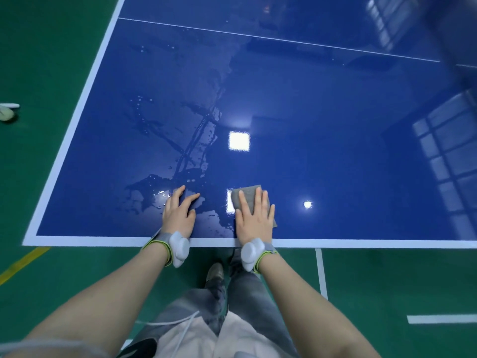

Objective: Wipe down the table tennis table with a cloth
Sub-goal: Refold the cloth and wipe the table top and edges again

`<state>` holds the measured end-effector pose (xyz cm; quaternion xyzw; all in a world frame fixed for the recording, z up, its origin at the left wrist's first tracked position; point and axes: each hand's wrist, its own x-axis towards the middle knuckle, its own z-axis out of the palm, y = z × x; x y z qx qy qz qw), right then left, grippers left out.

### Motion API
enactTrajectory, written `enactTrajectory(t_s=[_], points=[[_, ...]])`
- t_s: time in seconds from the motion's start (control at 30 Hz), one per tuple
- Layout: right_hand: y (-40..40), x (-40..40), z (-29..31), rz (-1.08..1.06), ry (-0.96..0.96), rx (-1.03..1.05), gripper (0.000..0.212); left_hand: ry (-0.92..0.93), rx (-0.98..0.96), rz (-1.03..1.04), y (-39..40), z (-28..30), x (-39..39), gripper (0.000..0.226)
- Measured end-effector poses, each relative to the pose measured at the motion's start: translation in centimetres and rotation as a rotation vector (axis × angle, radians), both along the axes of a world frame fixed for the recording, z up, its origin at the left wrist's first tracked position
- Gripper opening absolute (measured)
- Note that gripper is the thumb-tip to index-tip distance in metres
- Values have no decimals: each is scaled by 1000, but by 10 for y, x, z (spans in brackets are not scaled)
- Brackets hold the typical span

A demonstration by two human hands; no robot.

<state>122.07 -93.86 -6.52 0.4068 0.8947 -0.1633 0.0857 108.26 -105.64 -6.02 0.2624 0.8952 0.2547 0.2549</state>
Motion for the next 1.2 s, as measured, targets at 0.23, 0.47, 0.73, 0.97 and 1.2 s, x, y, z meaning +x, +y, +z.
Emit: enactTrajectory(t_s=[0.23, 0.47, 0.73, 0.97, 1.2], points=[[-52, -21, -5, 204, 31, 25, 50, 15, -1, -19, -10, 0, 6, 43], [-10, 26, -17, 226, 99, 125, 45, -18, 1, 49, -15, 1, 16, 40], [4, 50, -7, 255, 64, 42, 47, -25, -25, 100, -23, 6, 39, 43], [-29, 14, -2, 614, 36, -90, 62, -53, -32, 153, -29, 10, 53, 46], [6, 27, -3, 605, 239, -179, 41, -48, -50, 165, -40, 12, 54, 54]])
